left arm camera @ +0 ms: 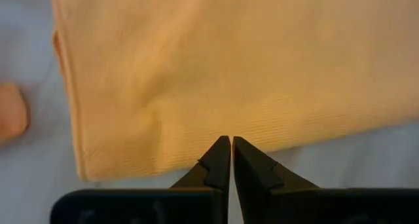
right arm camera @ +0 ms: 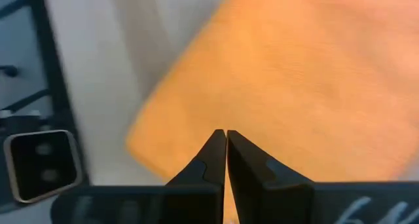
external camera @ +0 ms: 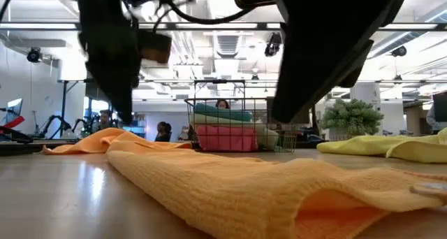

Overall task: Fold microfiber towels
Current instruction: Fold the bottom orange microfiber cloth

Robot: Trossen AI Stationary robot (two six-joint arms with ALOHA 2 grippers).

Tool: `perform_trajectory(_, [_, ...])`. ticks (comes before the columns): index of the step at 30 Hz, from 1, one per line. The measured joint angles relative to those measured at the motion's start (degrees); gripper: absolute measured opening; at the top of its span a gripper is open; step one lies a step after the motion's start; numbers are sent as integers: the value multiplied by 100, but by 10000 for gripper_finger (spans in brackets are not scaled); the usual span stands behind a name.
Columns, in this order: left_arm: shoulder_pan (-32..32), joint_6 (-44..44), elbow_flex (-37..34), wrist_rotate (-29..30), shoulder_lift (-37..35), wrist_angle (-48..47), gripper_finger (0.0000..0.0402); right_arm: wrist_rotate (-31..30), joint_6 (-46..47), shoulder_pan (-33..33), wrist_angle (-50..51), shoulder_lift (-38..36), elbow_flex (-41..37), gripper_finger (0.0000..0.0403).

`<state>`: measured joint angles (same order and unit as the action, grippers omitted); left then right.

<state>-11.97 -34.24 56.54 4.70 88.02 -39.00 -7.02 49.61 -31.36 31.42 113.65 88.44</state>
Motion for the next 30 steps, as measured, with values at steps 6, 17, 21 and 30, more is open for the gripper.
perform_trajectory(6, [11,-193,-188,158,436,29,4,-166,142,195,943,-24,-52,8])
perform_trajectory(17, [446,71,-415,321,470,490,4,192,314,277,376,315,-109,8])
perform_trajectory(21, [761,157,-573,311,469,964,4,277,360,278,97,317,-127,8])
perform_trajectory(30, [1294,157,-930,58,467,1993,4,317,392,307,-556,317,-149,8])
